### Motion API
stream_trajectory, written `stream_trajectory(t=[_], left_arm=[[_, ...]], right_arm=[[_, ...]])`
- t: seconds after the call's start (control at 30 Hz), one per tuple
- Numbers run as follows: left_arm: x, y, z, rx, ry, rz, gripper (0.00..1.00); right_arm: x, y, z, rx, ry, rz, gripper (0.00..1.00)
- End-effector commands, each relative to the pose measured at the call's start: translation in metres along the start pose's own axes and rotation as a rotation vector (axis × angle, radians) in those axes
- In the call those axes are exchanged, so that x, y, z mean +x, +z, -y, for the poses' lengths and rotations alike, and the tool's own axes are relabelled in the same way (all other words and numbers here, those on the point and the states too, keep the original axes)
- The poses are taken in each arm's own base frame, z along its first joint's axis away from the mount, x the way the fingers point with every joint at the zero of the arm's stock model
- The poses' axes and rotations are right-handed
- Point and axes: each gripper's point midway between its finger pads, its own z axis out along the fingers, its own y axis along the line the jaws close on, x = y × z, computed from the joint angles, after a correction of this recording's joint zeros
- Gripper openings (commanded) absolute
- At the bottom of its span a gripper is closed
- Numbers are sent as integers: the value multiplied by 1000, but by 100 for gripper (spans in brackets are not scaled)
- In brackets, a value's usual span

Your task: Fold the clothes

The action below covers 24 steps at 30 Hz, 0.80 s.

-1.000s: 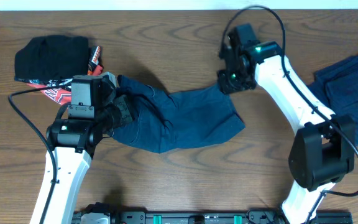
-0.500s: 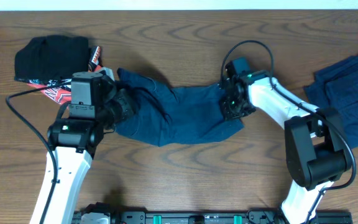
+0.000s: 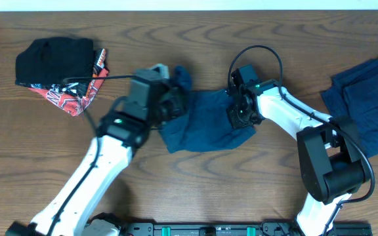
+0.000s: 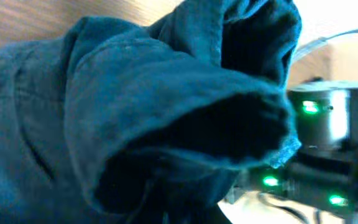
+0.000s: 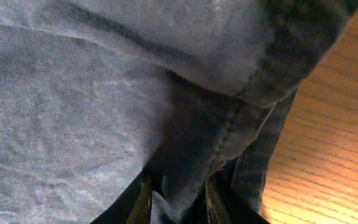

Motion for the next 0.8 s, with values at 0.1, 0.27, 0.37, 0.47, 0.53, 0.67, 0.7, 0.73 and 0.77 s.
stream_trajectory(t=[0.1, 0.27, 0.37, 0.47, 0.53, 0.67, 0.7, 0.73, 0.77], left_arm=[[21, 26, 57, 141, -16, -38, 14], [19, 24, 94, 283, 59, -13, 51], [6, 5, 116, 395, 151, 37, 58], [-14, -12, 111, 392, 177, 102, 57], [-26, -19, 98, 360, 171, 126, 57], [-47, -20, 52, 232, 86, 142, 57], [-52, -18, 37, 183, 59, 146, 57], [-56, -17, 20, 127, 36, 151, 57], [-59, -15, 9, 94, 28, 154, 57]], right_arm=[[19, 15, -11, -30, 1, -63, 27], [22, 14, -10, -28, 10, -77, 27], [24, 7, 2, 20, 71, -83, 28], [11, -22, 35, 134, 201, -18, 29], [-1, -46, 50, 155, 239, 46, 30], [-35, -120, 67, 108, 284, 238, 32], [-41, -140, 64, 69, 259, 284, 31], [-48, -164, 58, 20, 221, 338, 32], [-51, -176, 52, -9, 197, 366, 31]])
